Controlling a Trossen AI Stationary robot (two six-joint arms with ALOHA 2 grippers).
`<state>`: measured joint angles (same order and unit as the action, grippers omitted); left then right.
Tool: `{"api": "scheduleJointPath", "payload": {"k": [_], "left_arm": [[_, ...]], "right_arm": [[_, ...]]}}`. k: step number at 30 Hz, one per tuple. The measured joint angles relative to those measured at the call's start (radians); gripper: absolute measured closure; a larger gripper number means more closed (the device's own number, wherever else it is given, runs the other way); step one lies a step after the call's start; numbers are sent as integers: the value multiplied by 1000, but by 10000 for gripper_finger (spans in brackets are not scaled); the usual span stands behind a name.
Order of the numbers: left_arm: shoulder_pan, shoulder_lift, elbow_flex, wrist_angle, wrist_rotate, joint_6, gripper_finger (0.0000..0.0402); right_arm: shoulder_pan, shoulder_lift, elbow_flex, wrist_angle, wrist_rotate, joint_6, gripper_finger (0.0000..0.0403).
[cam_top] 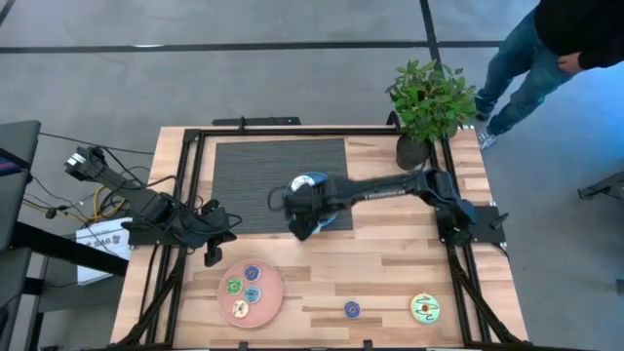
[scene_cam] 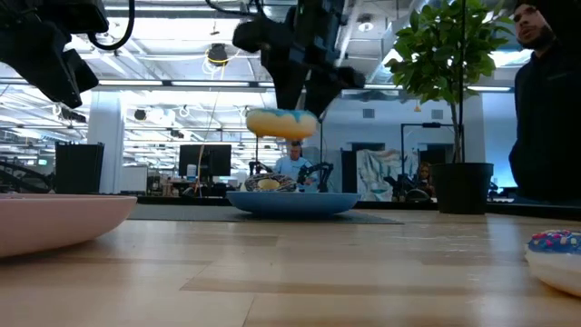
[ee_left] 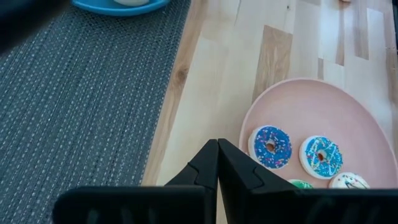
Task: Pick & Place donuts
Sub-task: Put the large blue donut on the blue plate
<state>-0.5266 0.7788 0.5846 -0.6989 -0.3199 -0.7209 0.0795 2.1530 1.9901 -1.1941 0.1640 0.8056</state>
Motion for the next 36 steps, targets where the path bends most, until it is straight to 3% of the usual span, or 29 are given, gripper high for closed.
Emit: {"api": "scheduleJointPath", "payload": {"k": [11, 18, 28, 36], "left_arm": [[0, 0, 0, -35, -3, -9, 401], [0, 0, 0, -58, -8, -50, 401], [1, 0, 0, -71, -64, -62, 401], [27, -1, 0, -71, -85, -50, 401]], "right_arm": [[-219, 0, -1, -6, 0, -210, 259], [-327, 0, -112, 35, -56, -231, 271], [-303, 1, -213, 125, -86, -230, 274], [-311, 1, -214, 122, -83, -204, 221]]}}
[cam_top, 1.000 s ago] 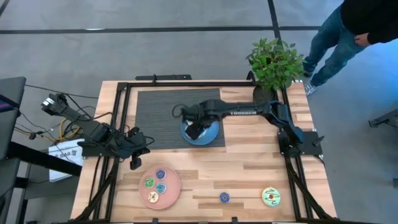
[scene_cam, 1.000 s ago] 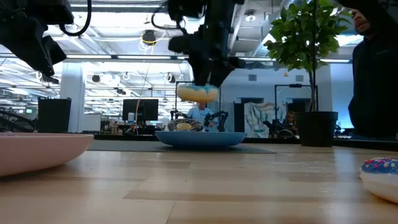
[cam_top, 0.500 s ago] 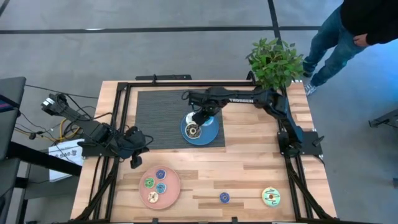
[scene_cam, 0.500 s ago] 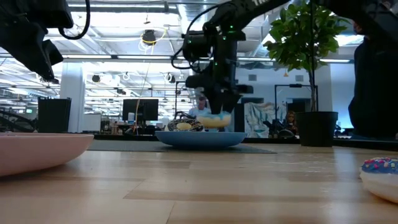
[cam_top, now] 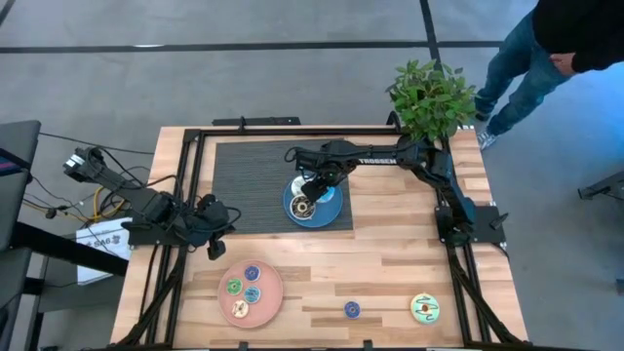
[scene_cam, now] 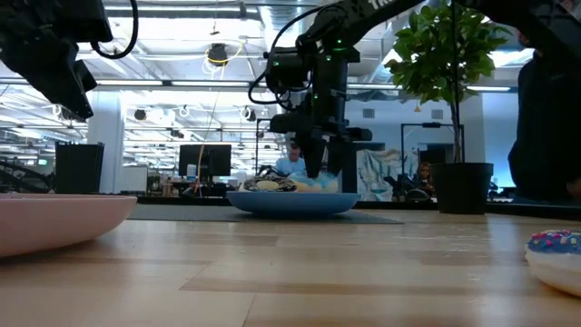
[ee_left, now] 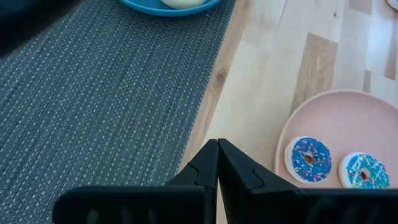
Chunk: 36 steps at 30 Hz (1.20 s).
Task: Pick & Place donuts
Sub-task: Put the large blue donut on the blue plate, then put the small dark blue donut on the pink plate
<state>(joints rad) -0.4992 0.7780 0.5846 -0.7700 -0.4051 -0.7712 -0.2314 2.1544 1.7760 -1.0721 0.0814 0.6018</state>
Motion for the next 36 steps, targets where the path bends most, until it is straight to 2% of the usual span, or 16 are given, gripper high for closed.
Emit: {"api": "scheduleJointPath", "payload": {"k": [6, 9, 15, 23, 28, 36], "left_arm": [[1, 0, 0, 0, 34, 3, 401], [1, 0, 0, 0, 42, 3, 401], [1, 0, 0, 1, 42, 3, 401], [1, 1, 0, 23, 42, 3, 401], [1, 0, 0, 25, 42, 3, 401], [1, 0, 0, 28, 43, 3, 401]], "right_arm": [[0, 0, 0, -41, 1, 8, 158], [6, 0, 0, -51, 23, 11, 141], [19, -34, 2, -75, 49, 29, 137], [69, -170, 0, -113, 105, 53, 137], [127, -259, 0, -124, 110, 84, 137], [262, -340, 1, -154, 218, 201, 137]]}}
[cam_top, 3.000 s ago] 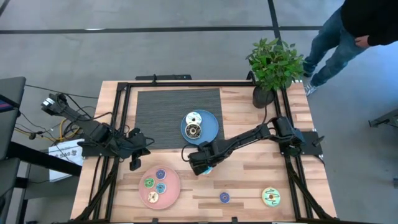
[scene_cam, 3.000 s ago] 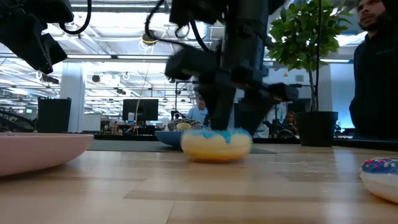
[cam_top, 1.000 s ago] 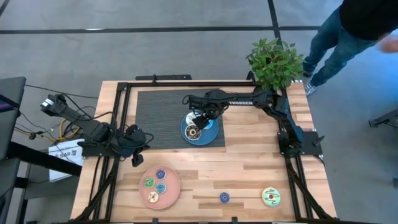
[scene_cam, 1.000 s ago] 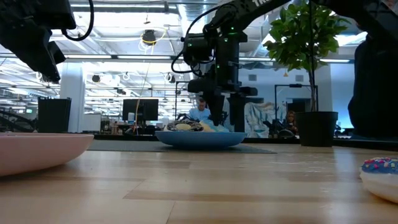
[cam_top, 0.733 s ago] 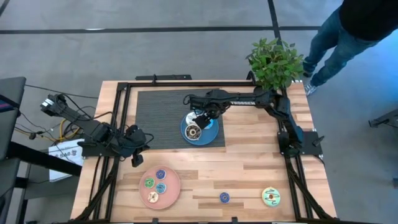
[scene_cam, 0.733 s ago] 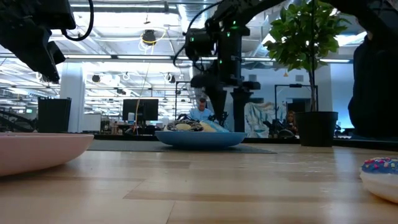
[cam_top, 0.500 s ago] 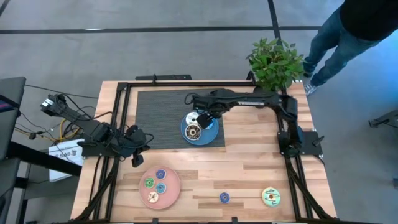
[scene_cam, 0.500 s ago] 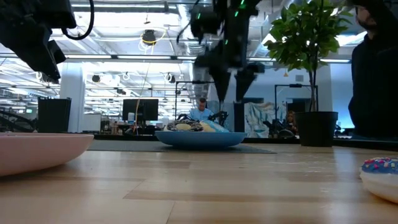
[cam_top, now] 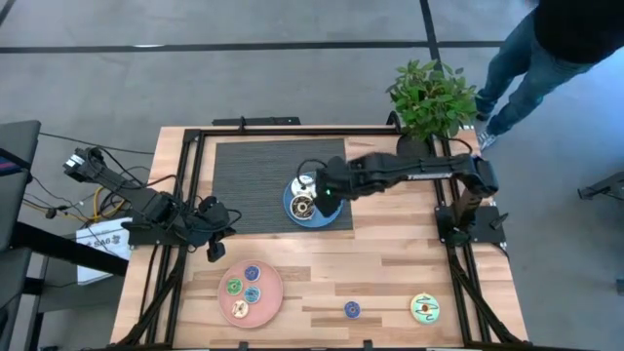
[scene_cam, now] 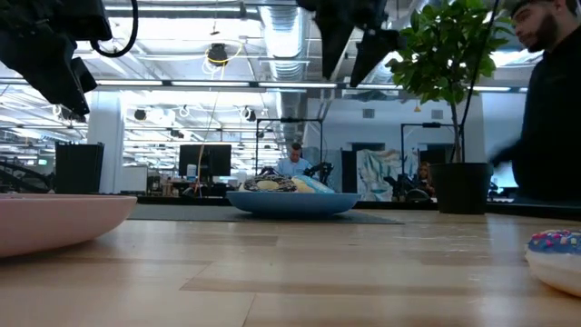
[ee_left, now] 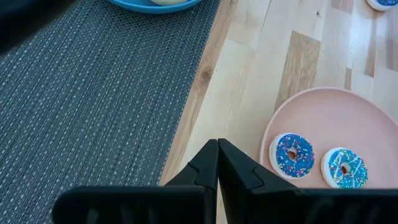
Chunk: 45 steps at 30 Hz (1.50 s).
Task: Pick & Place donuts
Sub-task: Put the small dark blue donut on the pink plate
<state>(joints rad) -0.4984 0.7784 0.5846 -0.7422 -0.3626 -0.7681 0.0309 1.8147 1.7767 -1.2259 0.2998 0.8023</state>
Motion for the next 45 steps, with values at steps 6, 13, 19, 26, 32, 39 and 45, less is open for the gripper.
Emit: {"api": "scheduleJointPath", "payload": {"k": [6, 13, 19, 26, 32, 39, 45], "left_arm": [[0, 0, 0, 0, 0, 0, 401], [0, 0, 0, -1, 0, 0, 401], [0, 0, 0, -2, 0, 0, 401], [0, 0, 0, -2, 0, 0, 401], [0, 0, 0, -2, -13, 1, 401], [0, 0, 0, -2, -9, 1, 401], [0, 0, 0, -2, -8, 0, 401]], "right_arm": [[66, -6, 0, -17, 24, 76, 137], [93, 6, -2, -16, 52, 117, 137], [89, 5, -1, -18, 88, 143, 137], [113, 5, -1, -13, -5, 232, 137], [194, 5, -5, -44, -7, 344, 137], [291, 5, -120, -49, -107, 557, 137], [391, 7, -198, 21, -166, 743, 137]]}}
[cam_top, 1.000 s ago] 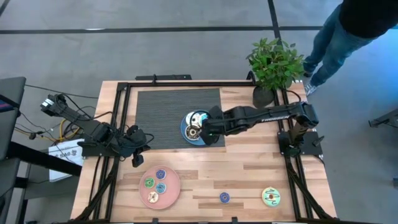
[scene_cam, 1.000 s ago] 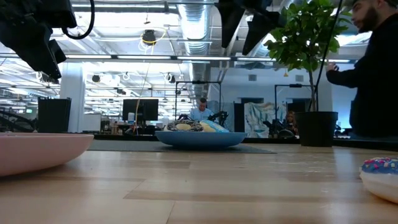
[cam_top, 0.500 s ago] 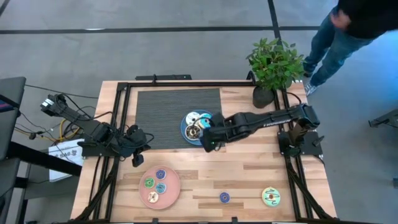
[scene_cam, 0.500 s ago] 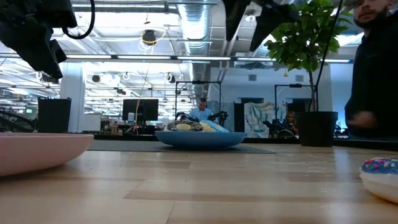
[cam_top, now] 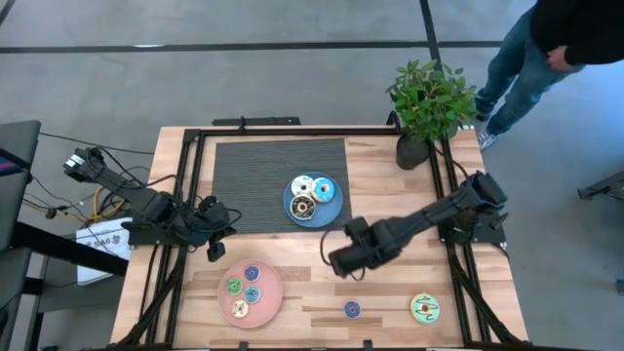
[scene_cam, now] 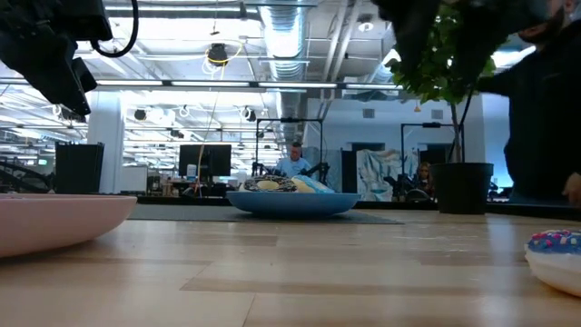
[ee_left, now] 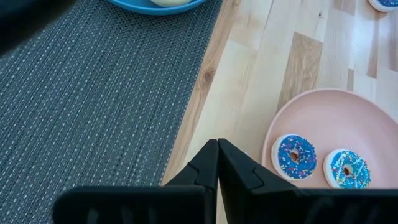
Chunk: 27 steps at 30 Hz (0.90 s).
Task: Pick & Place donuts
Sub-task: Put the small dark blue donut on the pink plate
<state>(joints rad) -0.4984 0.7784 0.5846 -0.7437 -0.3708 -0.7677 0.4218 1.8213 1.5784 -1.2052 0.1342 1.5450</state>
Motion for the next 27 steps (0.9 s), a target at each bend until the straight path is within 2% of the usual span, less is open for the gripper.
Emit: {"api": "scheduleJointPath", "payload": {"k": [10, 27], "left_arm": [[0, 0, 0, 0, -4, 0, 401], [0, 0, 0, 0, 16, 13, 401]], "right_arm": [[120, -1, 0, -9, -1, 200, 137], [156, -1, 0, 7, 24, 210, 137]]}}
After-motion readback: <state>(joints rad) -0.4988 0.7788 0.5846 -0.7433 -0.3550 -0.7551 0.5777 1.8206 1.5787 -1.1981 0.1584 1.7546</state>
